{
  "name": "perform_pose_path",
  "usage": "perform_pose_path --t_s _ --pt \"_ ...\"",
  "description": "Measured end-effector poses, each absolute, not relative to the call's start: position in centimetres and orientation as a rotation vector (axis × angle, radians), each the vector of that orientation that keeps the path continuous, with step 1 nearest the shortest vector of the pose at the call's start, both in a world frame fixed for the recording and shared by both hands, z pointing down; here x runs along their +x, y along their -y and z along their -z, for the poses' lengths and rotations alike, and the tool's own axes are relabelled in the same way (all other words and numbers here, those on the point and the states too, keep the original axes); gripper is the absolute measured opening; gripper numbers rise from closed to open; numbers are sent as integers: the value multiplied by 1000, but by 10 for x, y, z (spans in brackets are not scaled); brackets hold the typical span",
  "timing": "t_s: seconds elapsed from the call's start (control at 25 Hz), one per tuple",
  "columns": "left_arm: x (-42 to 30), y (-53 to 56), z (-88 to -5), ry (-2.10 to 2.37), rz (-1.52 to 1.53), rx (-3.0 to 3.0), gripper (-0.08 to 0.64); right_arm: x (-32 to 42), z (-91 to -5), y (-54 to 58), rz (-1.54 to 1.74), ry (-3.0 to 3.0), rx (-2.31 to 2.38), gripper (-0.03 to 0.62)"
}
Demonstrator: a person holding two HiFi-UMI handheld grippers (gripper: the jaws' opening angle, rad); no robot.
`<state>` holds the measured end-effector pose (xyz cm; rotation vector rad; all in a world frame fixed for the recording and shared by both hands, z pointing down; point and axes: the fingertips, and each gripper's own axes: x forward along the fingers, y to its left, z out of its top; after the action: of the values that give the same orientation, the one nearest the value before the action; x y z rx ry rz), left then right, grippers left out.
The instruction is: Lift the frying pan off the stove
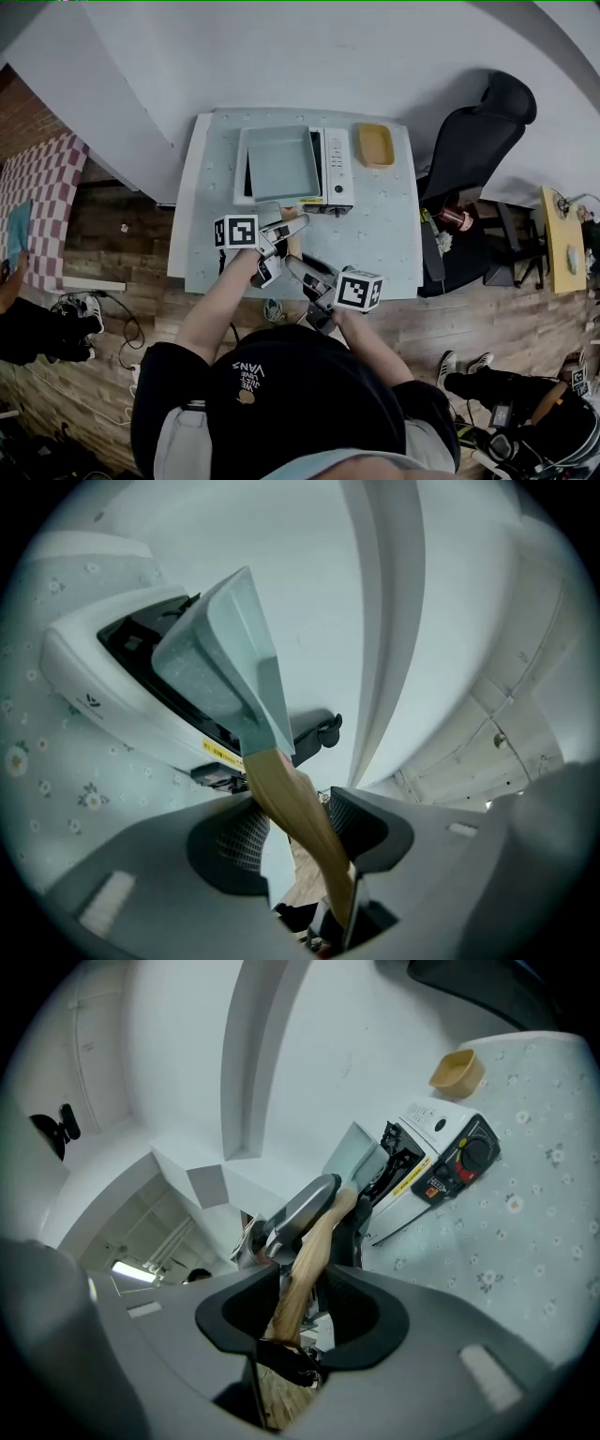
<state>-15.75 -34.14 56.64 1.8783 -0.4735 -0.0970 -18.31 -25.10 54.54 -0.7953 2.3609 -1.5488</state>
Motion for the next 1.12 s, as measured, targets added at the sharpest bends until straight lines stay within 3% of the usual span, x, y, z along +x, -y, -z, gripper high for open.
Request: perform_pose_path --t_s 1.12 --pt "-91 221 -558 540 189 1873 201 -108 -542 129 1538 -2474 -682 158"
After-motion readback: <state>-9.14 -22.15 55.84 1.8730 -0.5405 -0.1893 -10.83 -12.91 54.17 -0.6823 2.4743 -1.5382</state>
